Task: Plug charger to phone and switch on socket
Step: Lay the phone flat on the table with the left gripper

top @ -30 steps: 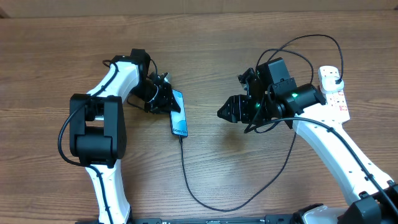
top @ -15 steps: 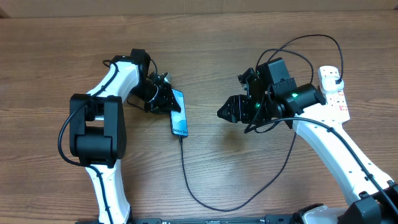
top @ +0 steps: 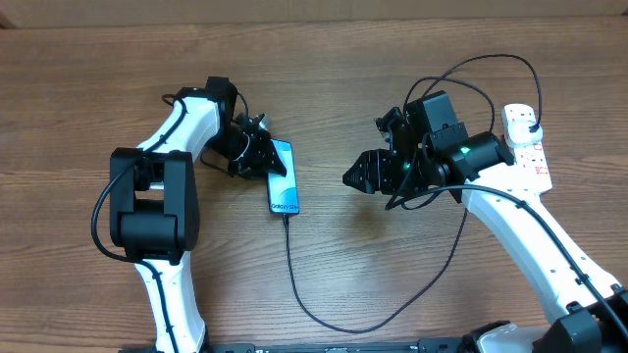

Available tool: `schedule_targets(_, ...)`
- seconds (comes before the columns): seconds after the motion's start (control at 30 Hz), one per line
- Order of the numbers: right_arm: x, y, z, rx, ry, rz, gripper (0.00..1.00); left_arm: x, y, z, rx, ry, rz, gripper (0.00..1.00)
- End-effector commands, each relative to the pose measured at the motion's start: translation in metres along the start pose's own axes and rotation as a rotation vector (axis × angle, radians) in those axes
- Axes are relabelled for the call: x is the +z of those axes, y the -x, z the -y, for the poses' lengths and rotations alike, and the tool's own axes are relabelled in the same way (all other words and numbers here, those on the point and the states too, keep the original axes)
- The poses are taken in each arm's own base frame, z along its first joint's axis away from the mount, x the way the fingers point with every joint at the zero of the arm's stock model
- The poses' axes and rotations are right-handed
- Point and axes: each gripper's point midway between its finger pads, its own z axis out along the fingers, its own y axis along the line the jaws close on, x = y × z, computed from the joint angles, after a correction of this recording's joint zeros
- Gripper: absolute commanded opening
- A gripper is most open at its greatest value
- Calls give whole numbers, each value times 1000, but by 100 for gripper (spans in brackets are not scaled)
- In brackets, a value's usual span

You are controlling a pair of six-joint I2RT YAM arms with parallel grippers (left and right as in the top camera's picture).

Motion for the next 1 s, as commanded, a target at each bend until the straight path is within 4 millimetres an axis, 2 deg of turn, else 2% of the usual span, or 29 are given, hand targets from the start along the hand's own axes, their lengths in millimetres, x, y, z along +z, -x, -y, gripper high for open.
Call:
schedule_targets(0.0, -1, 0, 1, -5, -2, 7, 59, 0, -2, 6, -3, -30, -4, 27)
schedule_targets(0.4, -1, 0, 1, -5, -2, 7, 59, 0, 0, 6, 3, -24, 4, 29)
schedule_targets(0.57, -1, 0, 1, -5, -3, 7, 59, -1, 2, -9, 2, 57, 16, 35)
schedule_targets(0.97, -1, 0, 1, -5, -2, 6, 59, -2, 4, -19, 3, 121, 27, 35)
